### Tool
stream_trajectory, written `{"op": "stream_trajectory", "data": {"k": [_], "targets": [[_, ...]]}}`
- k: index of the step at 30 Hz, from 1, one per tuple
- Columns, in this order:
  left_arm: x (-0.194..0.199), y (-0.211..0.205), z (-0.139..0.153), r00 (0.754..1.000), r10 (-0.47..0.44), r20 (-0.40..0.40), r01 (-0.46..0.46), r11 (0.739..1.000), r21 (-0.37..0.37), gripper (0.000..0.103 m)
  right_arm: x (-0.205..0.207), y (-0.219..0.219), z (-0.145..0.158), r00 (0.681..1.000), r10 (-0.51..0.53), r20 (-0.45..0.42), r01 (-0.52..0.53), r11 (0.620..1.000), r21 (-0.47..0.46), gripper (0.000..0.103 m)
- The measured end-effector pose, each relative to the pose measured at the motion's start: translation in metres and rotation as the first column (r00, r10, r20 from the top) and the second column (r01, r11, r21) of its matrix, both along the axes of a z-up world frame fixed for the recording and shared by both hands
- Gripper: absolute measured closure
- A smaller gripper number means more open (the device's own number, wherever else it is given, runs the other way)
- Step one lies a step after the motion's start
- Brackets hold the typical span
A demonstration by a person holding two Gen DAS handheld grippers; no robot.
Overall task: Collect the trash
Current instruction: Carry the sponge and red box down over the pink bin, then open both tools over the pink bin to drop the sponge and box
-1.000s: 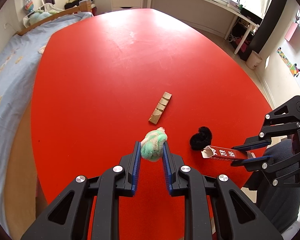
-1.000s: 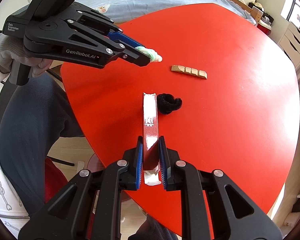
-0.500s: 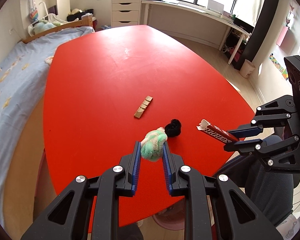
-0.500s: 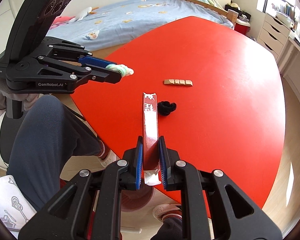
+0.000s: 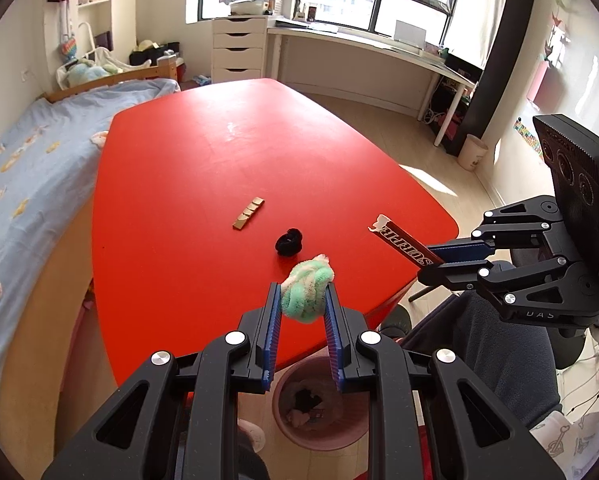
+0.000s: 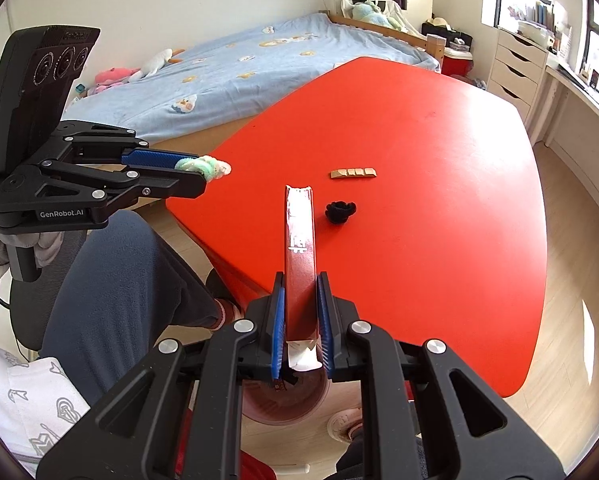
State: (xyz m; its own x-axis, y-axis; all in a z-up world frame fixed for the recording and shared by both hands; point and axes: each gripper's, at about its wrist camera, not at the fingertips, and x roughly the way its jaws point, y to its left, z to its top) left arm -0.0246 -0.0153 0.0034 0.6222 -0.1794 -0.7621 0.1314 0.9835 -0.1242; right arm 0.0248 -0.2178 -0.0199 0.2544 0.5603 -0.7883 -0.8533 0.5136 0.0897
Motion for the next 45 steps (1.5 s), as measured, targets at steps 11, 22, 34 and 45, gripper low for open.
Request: {"op": "stream_trajectory", "data": {"k": [11,22,34,45], "targets": [[-0.037,-0.007,-0.001,1.000,0.004,-0.004,-0.004,0.999,-0.040,0.082,-0.034,-0.024,0.008,1.000,-0.023,0.000,0.023,1.000,0.017,0.088],[-0.059,-0.020,-0.014,0.998,-0.028,-0.048,0.024,0.997,-0.072,0.082,-0.055,-0.032,-0.009,0.998,-0.023,-0.063,0.024,1.000,0.003,0.088],[-0.061,-0.023,-0.026,0.996,-0.038,-0.078,0.030,0.995,-0.092,0.082,-0.062,-0.031,-0.020,0.995,-0.015,-0.101,0.015,1.000,0.003,0.088],[-0.059,-0.013,-0.033,0.997,-0.001,-0.078,-0.007,0.995,-0.099,0.015,-0.059,-0.036,-0.026,0.994,-0.046,-0.098,0.049,0.999,0.020,0.014]]}}
